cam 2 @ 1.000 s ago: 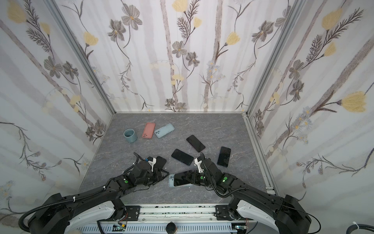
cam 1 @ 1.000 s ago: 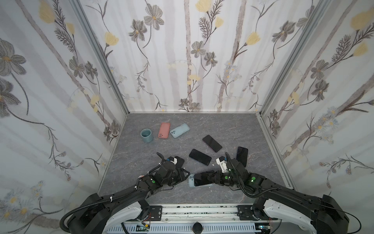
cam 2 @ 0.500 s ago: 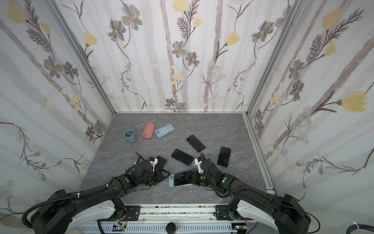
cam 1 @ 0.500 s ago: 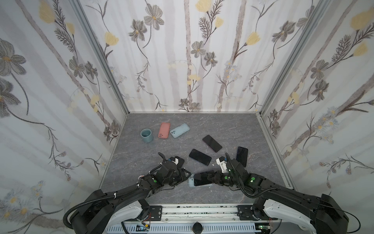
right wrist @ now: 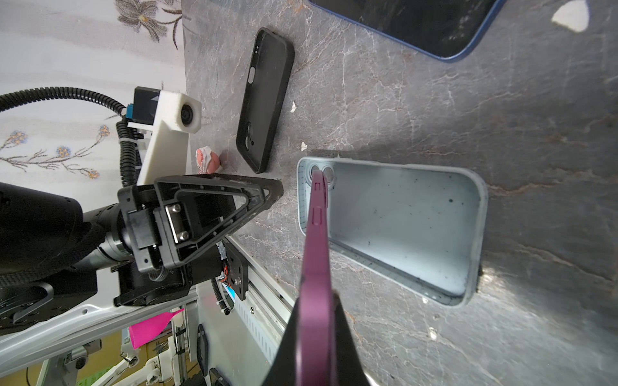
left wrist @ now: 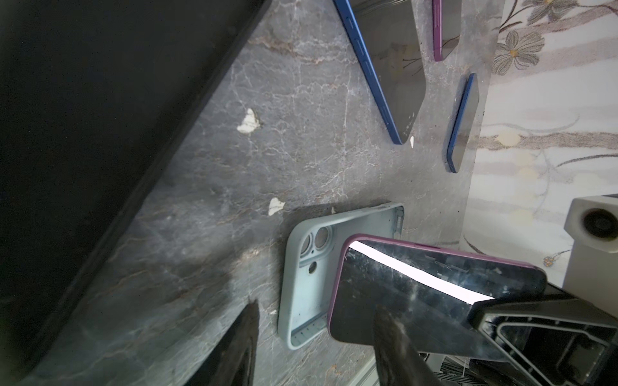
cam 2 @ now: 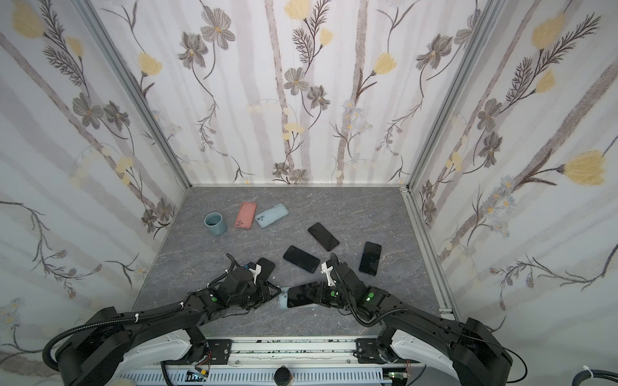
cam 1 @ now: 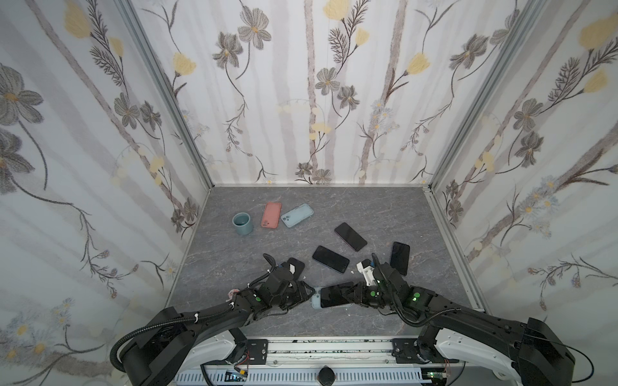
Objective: Put the phone into the phone case
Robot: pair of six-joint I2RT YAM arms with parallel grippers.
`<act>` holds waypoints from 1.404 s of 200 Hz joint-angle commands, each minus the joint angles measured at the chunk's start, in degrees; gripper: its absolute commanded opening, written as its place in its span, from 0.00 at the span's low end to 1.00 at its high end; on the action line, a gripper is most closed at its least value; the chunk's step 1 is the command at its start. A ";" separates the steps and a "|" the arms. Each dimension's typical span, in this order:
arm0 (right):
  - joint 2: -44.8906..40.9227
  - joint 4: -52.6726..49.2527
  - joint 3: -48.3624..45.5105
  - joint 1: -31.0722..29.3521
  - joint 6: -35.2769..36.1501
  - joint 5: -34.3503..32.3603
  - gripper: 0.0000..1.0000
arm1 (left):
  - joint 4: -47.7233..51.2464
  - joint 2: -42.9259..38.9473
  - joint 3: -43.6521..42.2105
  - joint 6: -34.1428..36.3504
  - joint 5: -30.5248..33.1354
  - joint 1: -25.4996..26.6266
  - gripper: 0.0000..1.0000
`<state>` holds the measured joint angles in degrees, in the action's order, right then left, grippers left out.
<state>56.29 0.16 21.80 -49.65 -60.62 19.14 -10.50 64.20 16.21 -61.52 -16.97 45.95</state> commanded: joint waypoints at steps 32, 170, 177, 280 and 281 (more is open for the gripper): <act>0.47 5.15 -0.70 -0.16 -0.99 -0.39 0.00 | -2.85 1.16 -0.66 0.25 0.18 0.45 0.54; 2.46 7.02 -2.61 -0.08 -1.41 -0.38 0.00 | -4.59 3.12 -1.08 0.17 -0.55 0.62 0.53; 2.54 7.13 -2.72 -0.10 -1.42 -0.50 0.00 | -4.66 3.13 -0.93 0.17 -0.60 0.58 0.53; 3.28 8.45 -3.31 -0.10 -1.43 -0.16 0.00 | -8.17 6.32 0.14 -1.44 -4.90 0.89 0.52; 3.29 8.45 -3.33 -0.10 -1.43 -0.20 0.00 | -8.15 6.30 0.14 -1.52 -4.91 0.89 0.52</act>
<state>59.64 7.66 18.83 -49.71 -61.93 19.64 -15.66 69.91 15.86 -61.76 -20.40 46.59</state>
